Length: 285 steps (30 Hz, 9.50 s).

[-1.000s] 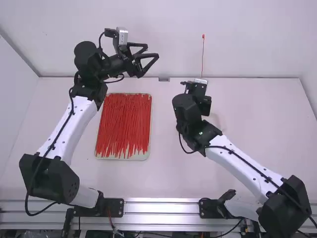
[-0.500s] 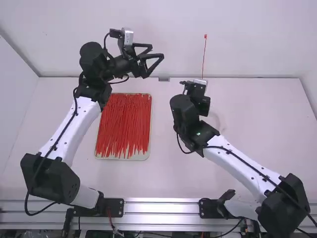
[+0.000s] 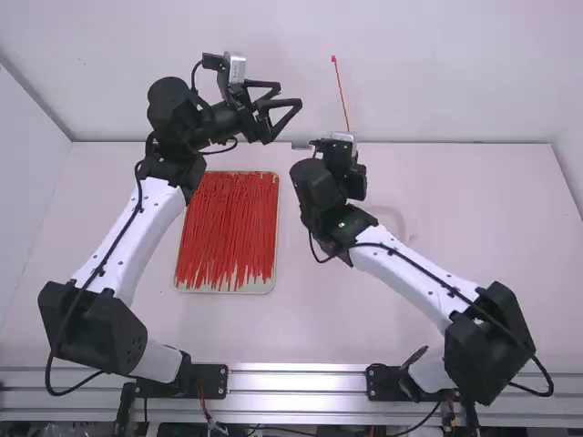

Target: Fasten the cable tie

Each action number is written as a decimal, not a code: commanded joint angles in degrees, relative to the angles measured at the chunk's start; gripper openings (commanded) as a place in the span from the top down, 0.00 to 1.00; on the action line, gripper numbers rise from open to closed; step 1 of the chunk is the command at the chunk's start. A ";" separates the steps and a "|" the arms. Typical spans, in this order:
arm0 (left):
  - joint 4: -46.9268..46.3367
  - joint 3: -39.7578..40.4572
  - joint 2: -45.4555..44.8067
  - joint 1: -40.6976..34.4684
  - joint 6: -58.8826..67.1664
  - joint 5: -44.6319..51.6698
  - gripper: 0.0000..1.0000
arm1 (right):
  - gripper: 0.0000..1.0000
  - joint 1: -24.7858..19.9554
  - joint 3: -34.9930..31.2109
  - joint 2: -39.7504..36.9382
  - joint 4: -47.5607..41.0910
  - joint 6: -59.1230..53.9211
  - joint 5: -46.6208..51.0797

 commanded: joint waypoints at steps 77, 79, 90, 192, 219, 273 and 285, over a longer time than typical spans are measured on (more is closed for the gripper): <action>-0.79 1.49 -0.09 3.30 1.55 -6.88 0.98 | 0.12 7.80 4.28 3.06 -11.85 -13.57 -30.93; -1.64 1.49 -0.11 4.35 1.70 -5.79 0.98 | 0.11 8.81 4.28 2.73 -12.96 -13.60 -32.54; -11.47 1.49 -0.09 5.49 13.25 -2.23 0.98 | 0.08 12.07 4.28 -5.77 -14.10 -17.07 -40.74; 18.49 1.49 -0.09 0.87 -2.97 18.97 0.98 | 1.00 -25.94 4.15 -1.55 20.61 -3.28 -135.47; -1.88 2.12 -0.09 5.81 2.56 4.42 0.98 | 0.01 -27.19 4.15 -1.55 13.88 -8.15 -136.10; -14.14 12.41 15.10 7.67 -5.97 1.09 0.98 | 0.01 -27.87 -5.68 -1.49 -3.96 -105.02 -145.63; -15.52 12.41 15.45 6.95 -17.33 17.31 0.97 | 0.01 -27.89 -10.10 -1.49 -3.87 -119.21 -149.55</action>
